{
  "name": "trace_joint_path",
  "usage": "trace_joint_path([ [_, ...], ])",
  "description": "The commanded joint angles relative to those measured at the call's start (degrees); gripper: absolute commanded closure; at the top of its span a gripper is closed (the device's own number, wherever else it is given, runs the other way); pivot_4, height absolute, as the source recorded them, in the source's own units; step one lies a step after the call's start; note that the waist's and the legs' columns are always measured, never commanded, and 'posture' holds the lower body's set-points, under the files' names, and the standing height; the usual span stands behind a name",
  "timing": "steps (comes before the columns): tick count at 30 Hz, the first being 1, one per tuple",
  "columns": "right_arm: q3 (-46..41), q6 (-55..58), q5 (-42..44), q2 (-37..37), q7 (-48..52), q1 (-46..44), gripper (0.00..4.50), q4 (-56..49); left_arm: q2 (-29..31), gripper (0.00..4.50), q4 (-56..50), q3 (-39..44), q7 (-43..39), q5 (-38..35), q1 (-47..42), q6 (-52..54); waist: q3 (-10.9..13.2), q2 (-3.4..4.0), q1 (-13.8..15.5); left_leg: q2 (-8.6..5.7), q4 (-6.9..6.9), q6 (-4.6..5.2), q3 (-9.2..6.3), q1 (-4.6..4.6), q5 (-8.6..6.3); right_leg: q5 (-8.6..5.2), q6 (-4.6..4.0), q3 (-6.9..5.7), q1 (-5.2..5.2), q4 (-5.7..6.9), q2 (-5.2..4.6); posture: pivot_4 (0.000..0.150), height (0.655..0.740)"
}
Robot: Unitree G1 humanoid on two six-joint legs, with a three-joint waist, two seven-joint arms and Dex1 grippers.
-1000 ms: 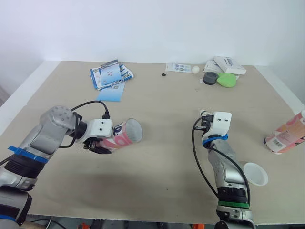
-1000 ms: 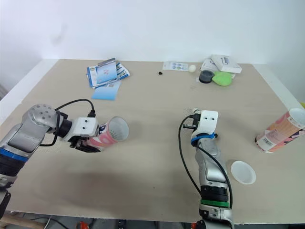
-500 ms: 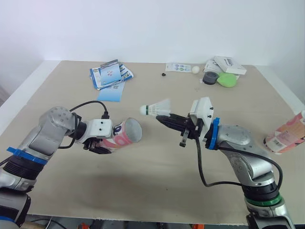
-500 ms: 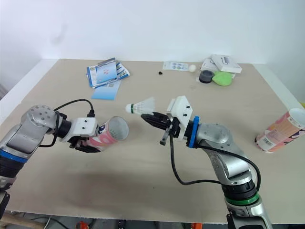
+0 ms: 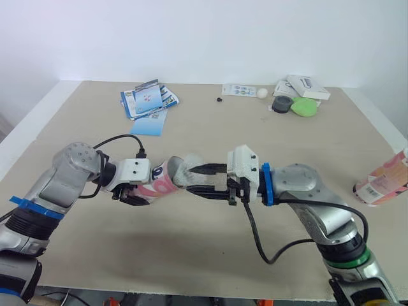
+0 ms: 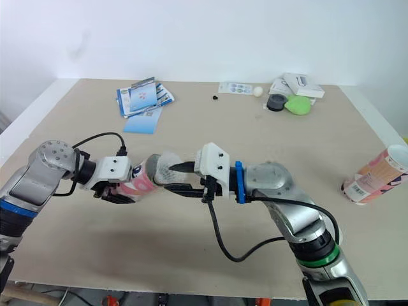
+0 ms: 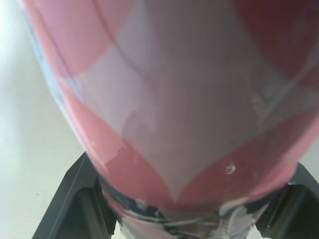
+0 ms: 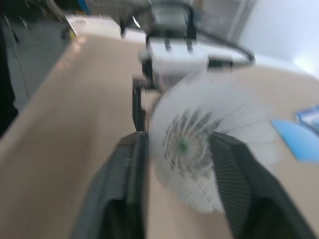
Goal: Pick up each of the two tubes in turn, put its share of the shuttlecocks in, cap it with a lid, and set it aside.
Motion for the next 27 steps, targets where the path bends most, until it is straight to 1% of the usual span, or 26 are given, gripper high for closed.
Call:
trace_joint_path([
  [1,-3.8,3.42,4.48,-0.02,0.65,-5.4,1.9,-0.36,-0.59,1.69,0.21,-0.88,0.91,0.4,0.17,0.29,0.01,0.01,-0.01,-0.02,0.0,0.0,0.02,-0.01,0.0,0.0,0.01,0.01,-0.01,0.0,-0.03,0.15,0.74],
  [3,-4.4,4.15,4.89,-0.37,1.43,-8.86,2.54,1.83,-0.57,1.69,0.22,-0.82,0.91,0.39,0.19,0.28,0.01,0.01,-0.03,-0.04,0.01,0.0,0.03,0.0,0.0,0.01,0.01,0.02,-0.01,0.0,-0.07,0.15,0.74],
  [5,-3.14,4.4,3.98,-1.13,3.09,-11.83,3.67,3.54,-0.58,1.69,0.23,-0.8,0.91,0.37,0.19,0.26,0.01,0.01,-0.01,-0.04,0.01,0.0,0.04,0.0,0.0,0.0,0.01,0.0,-0.01,0.0,-0.1,0.15,0.74],
  [6,-1.93,4.06,2.92,-1.77,4.11,-12.79,4.14,3.99,-0.6,1.69,0.17,-0.8,0.93,0.36,0.21,0.28,0.01,0.01,0.0,-0.05,0.01,0.0,0.03,0.0,0.0,0.0,0.0,-0.02,-0.01,-0.01,-0.11,0.15,0.74],
  [7,-0.05,3.2,1.11,-2.12,5.05,-13.95,4.4,4.86,-0.66,1.69,0.16,-0.83,0.95,0.37,0.17,0.31,0.01,0.01,0.03,-0.05,0.01,0.0,0.02,0.0,0.0,-0.02,-0.02,-0.04,-0.01,-0.01,-0.12,0.15,0.74],
  [13,11.02,-2.36,-10.27,-0.61,7.56,-18.81,4.4,11.73,-1.03,1.69,0.17,-0.97,1.01,0.61,-0.27,0.53,0.03,0.04,-0.01,-0.03,-0.02,0.0,-0.02,-0.02,0.0,-0.06,-0.06,-0.12,-0.03,0.01,-0.09,0.15,0.74],
  [15,16.47,-6.7,-16.41,2.8,6.57,-20.4,4.4,17.19,-0.96,1.69,0.1,-0.85,0.95,0.66,-0.36,0.63,0.03,0.04,-0.07,-0.04,-0.02,0.0,-0.01,-0.02,0.0,-0.06,-0.05,-0.12,-0.03,0.0,-0.1,0.15,0.74],
  [17,18.94,-8.64,-19.04,7.25,5.34,-21.61,4.4,21.55,-0.83,1.69,-0.12,-0.72,0.96,0.66,-0.23,0.76,0.03,0.04,-0.17,-0.04,-0.02,0.0,0.02,-0.03,0.0,-0.05,-0.05,-0.12,-0.06,0.01,-0.1,0.15,0.74],
  [19,20.32,-10.12,-21.39,10.19,4.86,-22.47,4.4,24.48,-0.82,1.69,-0.36,-0.63,1.05,0.64,-0.14,0.99,0.04,0.05,-0.1,-0.01,-0.02,0.0,-0.01,-0.05,0.0,-0.03,-0.03,-0.13,-0.08,0.02,-0.05,0.15,0.74],
  [23,23.13,-12.96,-25.83,12.79,5.57,-23.06,4.4,27.12,-0.92,1.69,-0.57,-0.55,1.21,0.57,-0.12,1.36,0.02,0.02,-0.24,0.0,-0.02,0.0,-0.06,-0.05,0.0,0.04,0.11,-0.17,-0.06,0.05,-0.05,0.15,0.74],
  [26,22.4,-13.08,-25.77,14.27,6.5,-22.76,4.4,26.31,-0.99,1.69,-0.78,-0.56,1.32,0.55,-0.13,1.65,0.02,0.02,-0.29,0.11,-0.02,0.0,-0.05,0.08,0.0,0.06,-0.19,-0.17,-0.03,0.09,0.11,0.15,0.74],
  [27,20.94,-12.42,-24.81,14.17,7.1,-22.93,4.4,25.49,-0.94,1.69,-0.88,-0.52,1.37,0.52,-0.01,1.69,0.02,0.02,-0.29,0.13,-0.02,0.0,-0.04,0.1,0.01,0.07,-0.31,-0.17,-0.03,0.1,0.18,0.15,0.74],
])
